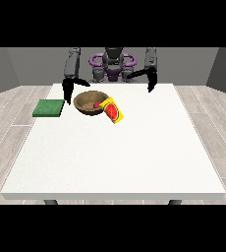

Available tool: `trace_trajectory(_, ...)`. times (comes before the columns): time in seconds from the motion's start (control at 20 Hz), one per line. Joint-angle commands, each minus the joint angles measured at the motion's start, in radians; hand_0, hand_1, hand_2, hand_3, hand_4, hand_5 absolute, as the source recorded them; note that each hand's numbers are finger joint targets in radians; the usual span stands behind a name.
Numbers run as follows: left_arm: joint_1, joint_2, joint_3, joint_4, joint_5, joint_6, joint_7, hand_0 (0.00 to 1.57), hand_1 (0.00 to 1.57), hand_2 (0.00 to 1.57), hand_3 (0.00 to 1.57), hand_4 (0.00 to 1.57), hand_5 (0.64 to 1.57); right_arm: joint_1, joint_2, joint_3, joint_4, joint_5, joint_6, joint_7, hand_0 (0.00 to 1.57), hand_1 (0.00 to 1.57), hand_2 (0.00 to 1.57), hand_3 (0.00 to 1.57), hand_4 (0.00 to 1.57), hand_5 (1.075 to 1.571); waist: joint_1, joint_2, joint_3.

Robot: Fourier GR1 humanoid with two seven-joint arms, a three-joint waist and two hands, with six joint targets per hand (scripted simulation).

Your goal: Pick the cup and pour the ball into the bowl, then pick the bowl and place it on the pad

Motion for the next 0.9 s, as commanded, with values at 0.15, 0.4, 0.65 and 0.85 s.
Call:
trace_trajectory(0.15, 0.051, 0.048, 0.04, -0.056, 0.056, -0.107, -0.034, 0.0, 0.0, 0.0, 0.0, 0.0, 1.565, -0.114, -0.025, -0.031, 0.191, -0.019, -0.042, -0.073, 0.0, 0.0, 0.0, 0.0, 0.26, 1.567, 0.015, 0.012, 0.0028)
trace_trajectory(0.4, 0.006, 0.081, 0.08, -0.081, 0.067, -0.124, -0.06, 0.0, 0.0, 0.0, 0.0, 0.0, 1.565, -0.157, -0.06, -0.05, 0.304, -0.035, 0.002, -0.173, 0.0, 0.0, 0.0, 0.0, 0.19, 1.561, 0.013, 0.08, 0.003)
trace_trajectory(0.65, 0.039, 0.095, 0.098, -0.107, 0.083, -0.156, -0.009, 0.0, 0.0, 0.0, 0.0, 0.0, 1.566, -0.165, 0.001, -0.01, 0.381, -0.008, -0.058, -0.219, 0.0, 0.0, 0.0, 0.0, 0.1, 1.563, 0.009, 0.035, 0.0028)
trace_trajectory(0.85, 0.032, 0.11, 0.118, -0.082, 0.075, -0.159, -0.047, 0.0, 0.0, 0.0, 0.0, 0.0, 1.566, -0.232, 0.009, -0.008, 0.406, -0.024, -0.075, -0.17, 0.0, 0.0, 0.0, 0.0, 0.14, 1.565, -0.006, 0.05, 0.0026)
